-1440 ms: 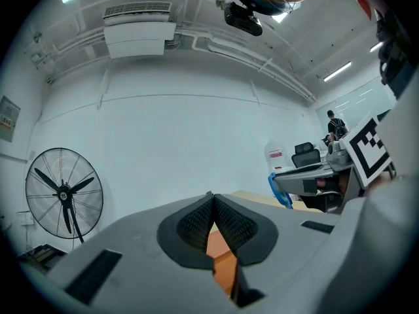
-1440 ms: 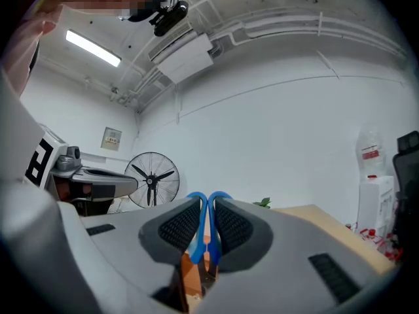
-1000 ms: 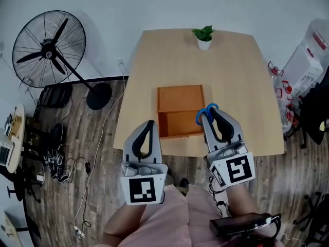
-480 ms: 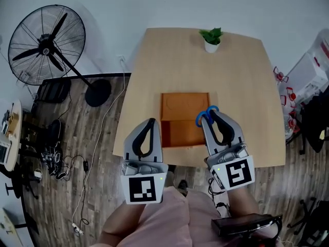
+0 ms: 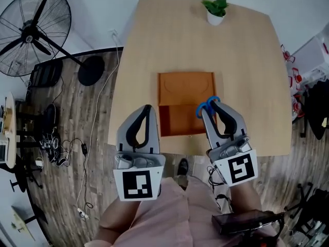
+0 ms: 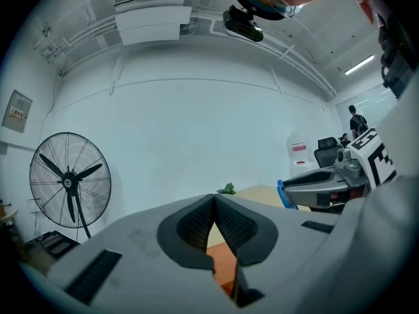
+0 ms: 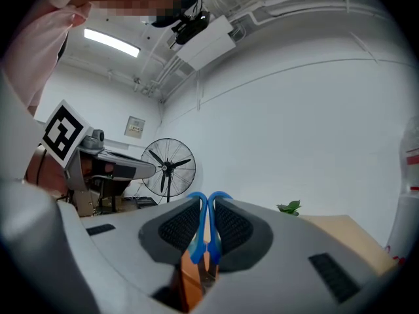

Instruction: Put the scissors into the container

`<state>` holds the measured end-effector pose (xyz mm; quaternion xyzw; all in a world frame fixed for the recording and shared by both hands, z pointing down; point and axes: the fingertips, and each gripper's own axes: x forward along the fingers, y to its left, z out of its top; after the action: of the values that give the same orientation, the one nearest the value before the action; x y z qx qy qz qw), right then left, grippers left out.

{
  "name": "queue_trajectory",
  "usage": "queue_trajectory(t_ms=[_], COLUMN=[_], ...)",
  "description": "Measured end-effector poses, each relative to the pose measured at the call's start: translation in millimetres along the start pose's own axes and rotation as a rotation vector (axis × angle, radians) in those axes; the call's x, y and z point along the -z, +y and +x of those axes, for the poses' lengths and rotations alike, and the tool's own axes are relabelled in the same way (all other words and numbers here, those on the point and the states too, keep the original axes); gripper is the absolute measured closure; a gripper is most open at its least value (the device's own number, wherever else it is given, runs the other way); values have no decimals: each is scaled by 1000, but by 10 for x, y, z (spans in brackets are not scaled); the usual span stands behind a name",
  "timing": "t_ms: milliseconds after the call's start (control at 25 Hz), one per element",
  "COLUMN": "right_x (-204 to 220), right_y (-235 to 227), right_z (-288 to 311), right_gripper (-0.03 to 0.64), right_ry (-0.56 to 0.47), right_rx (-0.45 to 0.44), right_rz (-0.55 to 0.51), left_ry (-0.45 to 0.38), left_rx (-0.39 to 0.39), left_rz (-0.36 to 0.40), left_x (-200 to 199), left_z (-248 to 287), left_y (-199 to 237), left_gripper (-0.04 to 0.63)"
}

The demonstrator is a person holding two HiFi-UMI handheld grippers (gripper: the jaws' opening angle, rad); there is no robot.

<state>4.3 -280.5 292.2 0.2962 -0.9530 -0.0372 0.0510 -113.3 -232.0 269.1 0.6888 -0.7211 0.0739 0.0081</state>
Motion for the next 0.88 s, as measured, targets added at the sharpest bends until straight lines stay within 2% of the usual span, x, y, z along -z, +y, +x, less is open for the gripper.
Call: queue_trajectory(t_ms=[440, 880], right_x=[551, 1161], right_y=[-37, 21], right_z=[151, 278], right_gripper=[545, 545], right_ry=[61, 178], right_rx=[-22, -54], right_rz=[33, 37], left_ry=[112, 214], left_rx=[35, 75], left_rz=[1, -13], left_x=[446, 912], left_z=[238, 432], left_y=[22, 92], left_gripper=[586, 586])
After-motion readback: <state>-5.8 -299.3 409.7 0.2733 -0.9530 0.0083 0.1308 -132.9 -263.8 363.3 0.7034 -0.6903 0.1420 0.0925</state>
